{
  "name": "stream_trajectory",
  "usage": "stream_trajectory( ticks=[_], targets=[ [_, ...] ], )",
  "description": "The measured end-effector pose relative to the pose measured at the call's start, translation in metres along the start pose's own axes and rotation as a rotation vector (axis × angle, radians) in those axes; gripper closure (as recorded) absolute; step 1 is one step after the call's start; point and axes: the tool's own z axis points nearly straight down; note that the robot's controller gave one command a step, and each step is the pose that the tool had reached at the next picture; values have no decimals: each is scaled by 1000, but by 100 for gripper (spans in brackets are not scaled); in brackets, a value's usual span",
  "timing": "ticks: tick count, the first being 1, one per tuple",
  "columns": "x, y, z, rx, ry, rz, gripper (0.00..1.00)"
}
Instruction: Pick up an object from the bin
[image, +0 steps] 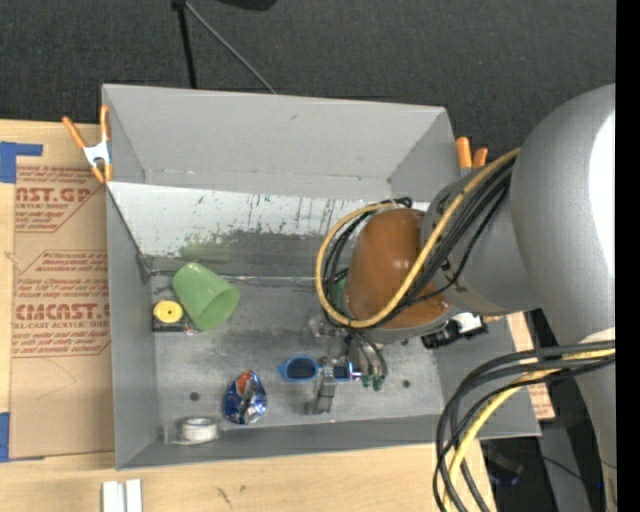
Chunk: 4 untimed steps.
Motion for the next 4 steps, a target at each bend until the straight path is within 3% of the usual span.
stream_trajectory(
  ticks=[1,2,3,4],
  targets=[
    [-1,0,-2,-1,-1,1,100],
    [8,-30,-100,0,-10,-2,100],
    [-18,-26,-240,-2,-14,-12,100],
    [-16,-26,-236,-1,-6,-12,0]
  ],
)
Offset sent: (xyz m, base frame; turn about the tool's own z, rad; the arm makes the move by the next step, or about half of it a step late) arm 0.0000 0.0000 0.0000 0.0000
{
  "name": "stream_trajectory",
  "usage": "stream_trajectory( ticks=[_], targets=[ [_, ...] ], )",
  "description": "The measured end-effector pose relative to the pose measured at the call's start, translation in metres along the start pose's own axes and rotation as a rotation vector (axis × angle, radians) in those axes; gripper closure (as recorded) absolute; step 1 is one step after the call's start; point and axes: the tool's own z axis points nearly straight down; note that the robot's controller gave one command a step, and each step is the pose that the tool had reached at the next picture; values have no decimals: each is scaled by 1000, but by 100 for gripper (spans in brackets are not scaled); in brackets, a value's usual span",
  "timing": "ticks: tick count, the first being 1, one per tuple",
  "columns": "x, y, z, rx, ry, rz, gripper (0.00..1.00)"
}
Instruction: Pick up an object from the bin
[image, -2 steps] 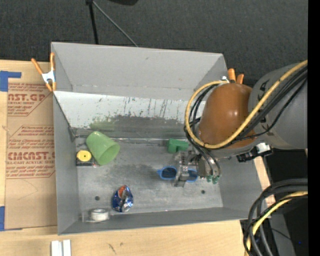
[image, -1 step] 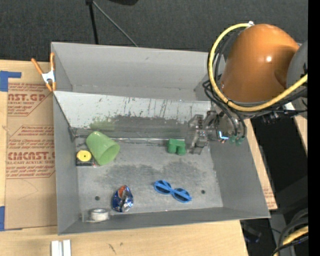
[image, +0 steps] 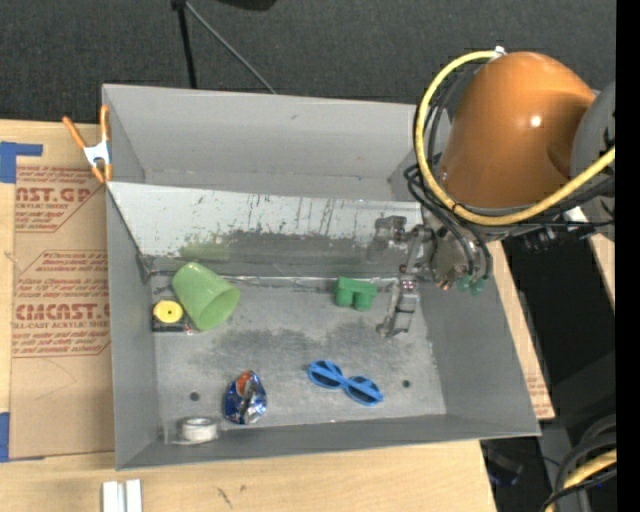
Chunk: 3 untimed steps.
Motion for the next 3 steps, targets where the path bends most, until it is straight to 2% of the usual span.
stream_trajectory(
  ticks=[1,2,3],
  targets=[
    [-3,-48,68,2,6,-142,0],
    [30,-35,238,-1,4,-266,0],
    [29,-35,234,0,2,-266,100]
  ],
)
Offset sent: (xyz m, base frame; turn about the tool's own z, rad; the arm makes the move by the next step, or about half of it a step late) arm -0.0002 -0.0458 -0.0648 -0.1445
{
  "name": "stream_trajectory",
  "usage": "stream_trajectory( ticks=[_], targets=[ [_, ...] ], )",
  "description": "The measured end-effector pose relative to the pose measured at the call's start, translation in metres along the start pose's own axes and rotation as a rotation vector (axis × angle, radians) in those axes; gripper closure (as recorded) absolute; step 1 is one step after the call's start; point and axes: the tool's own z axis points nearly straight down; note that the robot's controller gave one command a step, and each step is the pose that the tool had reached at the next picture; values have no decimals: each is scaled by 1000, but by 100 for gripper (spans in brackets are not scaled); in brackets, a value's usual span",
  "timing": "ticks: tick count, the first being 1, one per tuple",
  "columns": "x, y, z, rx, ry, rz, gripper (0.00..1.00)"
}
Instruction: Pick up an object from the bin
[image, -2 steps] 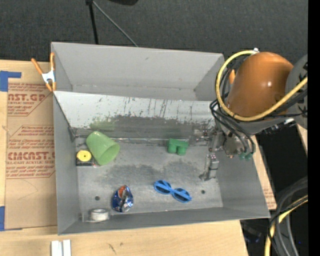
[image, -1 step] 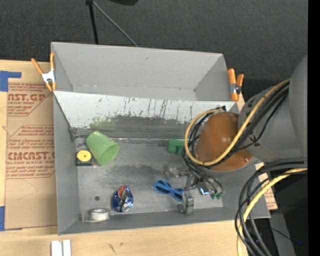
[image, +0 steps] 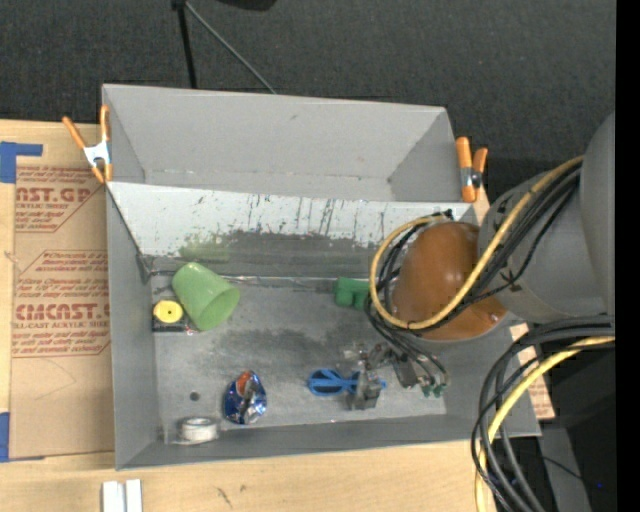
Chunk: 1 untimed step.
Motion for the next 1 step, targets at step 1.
stream_trajectory(
  ticks=[1],
  targets=[
    [-30,6,-134,2,-10,-56,100]
  ],
)
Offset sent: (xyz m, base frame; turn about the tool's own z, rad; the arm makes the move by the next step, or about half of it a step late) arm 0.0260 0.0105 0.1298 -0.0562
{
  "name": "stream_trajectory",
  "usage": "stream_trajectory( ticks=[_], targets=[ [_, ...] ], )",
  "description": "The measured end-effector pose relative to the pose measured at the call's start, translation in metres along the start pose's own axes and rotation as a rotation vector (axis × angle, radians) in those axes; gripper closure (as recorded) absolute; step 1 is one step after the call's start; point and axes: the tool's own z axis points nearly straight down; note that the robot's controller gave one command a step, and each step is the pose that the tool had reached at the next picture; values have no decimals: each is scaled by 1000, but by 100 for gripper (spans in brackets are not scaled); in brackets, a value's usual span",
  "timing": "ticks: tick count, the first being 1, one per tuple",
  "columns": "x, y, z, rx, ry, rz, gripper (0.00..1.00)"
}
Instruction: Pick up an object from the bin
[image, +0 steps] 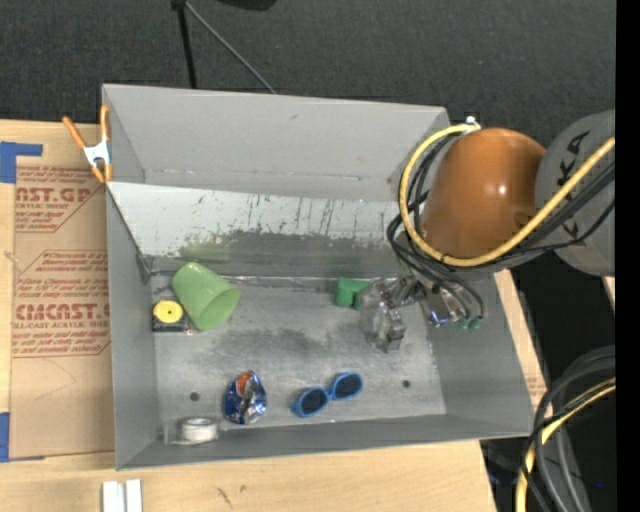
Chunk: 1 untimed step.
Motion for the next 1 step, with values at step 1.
stream_trajectory(
  ticks=[1],
  targets=[
    [2,0,5,-3,8,0,0]
  ],
)
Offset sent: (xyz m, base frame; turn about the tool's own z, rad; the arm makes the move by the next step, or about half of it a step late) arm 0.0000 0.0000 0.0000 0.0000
